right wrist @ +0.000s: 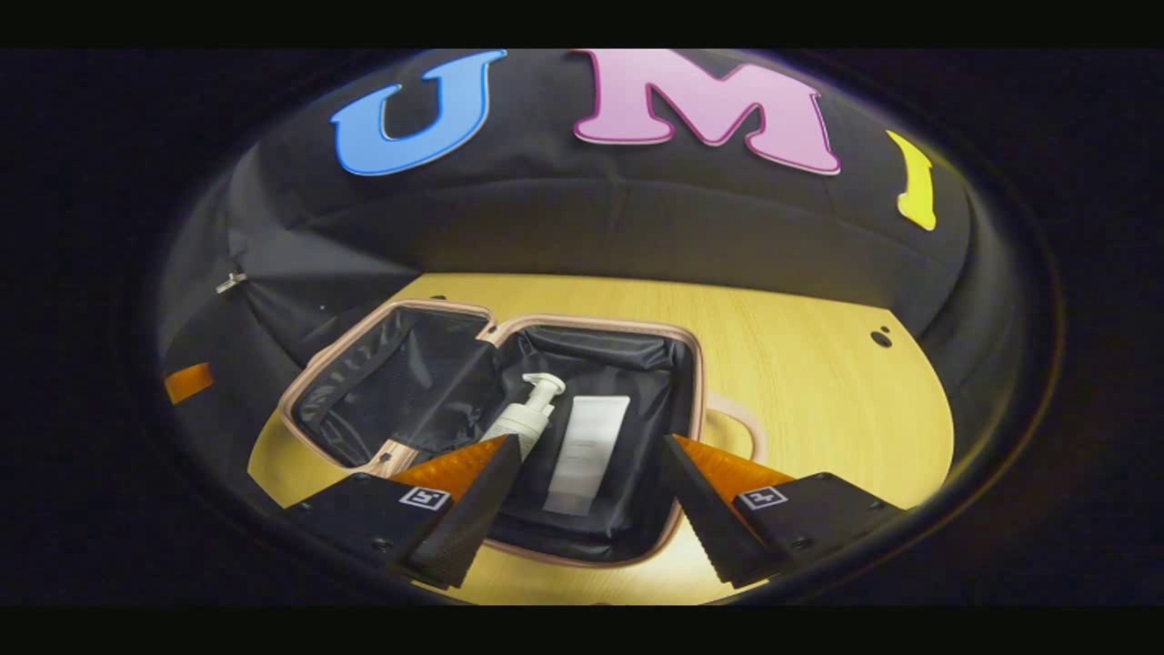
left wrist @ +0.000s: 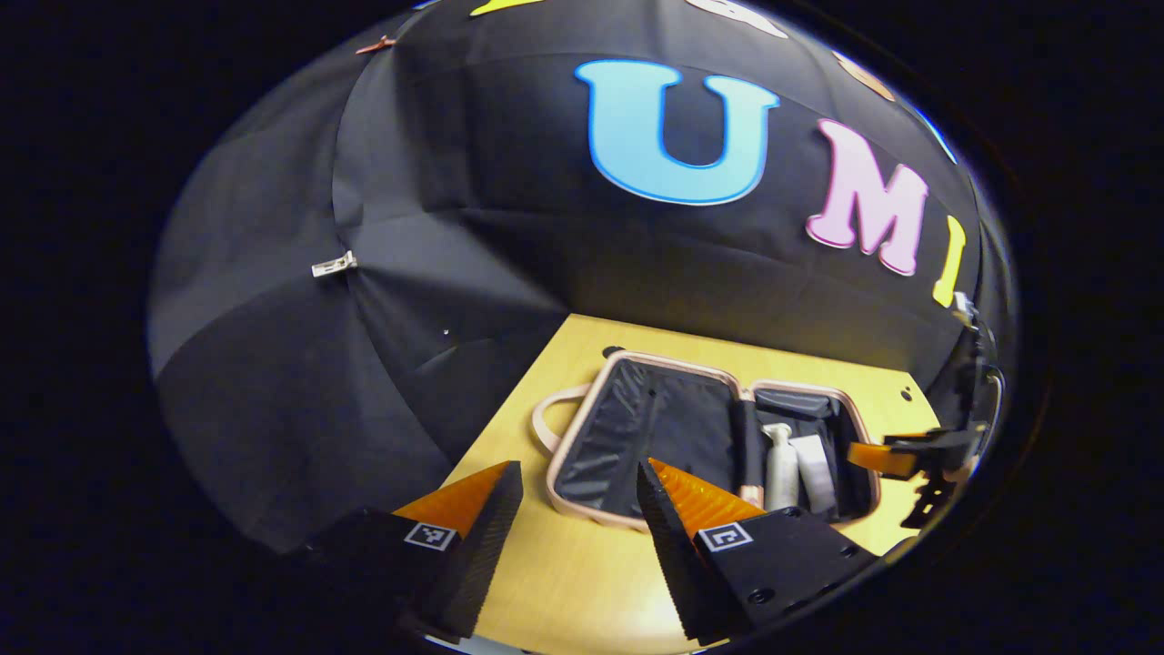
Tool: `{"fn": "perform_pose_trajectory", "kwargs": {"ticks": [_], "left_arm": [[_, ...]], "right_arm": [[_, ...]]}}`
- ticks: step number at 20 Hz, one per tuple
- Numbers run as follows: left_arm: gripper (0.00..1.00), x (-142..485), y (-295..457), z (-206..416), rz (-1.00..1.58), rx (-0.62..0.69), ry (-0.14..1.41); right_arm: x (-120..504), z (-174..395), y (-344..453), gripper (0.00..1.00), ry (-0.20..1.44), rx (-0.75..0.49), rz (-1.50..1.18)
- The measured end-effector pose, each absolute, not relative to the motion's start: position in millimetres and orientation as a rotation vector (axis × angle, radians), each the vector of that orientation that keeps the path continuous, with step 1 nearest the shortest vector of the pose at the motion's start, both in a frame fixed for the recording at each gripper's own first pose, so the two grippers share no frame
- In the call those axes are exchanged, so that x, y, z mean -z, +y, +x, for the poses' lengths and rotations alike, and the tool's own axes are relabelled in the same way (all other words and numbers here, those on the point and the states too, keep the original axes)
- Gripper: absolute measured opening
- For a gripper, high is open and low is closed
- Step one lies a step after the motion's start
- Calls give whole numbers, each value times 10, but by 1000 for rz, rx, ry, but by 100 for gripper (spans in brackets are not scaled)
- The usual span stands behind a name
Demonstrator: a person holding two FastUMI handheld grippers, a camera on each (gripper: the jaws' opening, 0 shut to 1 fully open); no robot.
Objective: First open the suitcase, pack the skin care products into it, and then close the suitcase.
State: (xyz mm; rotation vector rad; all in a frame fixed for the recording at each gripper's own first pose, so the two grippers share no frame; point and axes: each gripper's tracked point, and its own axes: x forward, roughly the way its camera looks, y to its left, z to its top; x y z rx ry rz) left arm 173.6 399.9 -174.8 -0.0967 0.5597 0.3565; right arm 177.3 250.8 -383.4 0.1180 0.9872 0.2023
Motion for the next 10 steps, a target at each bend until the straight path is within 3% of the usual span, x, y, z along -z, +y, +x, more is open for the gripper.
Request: {"fn": "perform_pose_trajectory", "kwargs": {"ticks": [1,5,6,10], "left_arm": [[82,1845,4164,1891,-114,-370,564],[90,2327,4693,2544,-195,-382,619],[96,2454,4820,2685,-199,-375,651],[97,3024,5132,3058,-192,-336,814]], "right_arm": [[3738,1772,2488,98,960,-220,109],[3311,1772,2434,98,853,-283,110],[3214,1764,2432,98,826,-300,124],[2928,1626,2333,98,780,-364,127]]}}
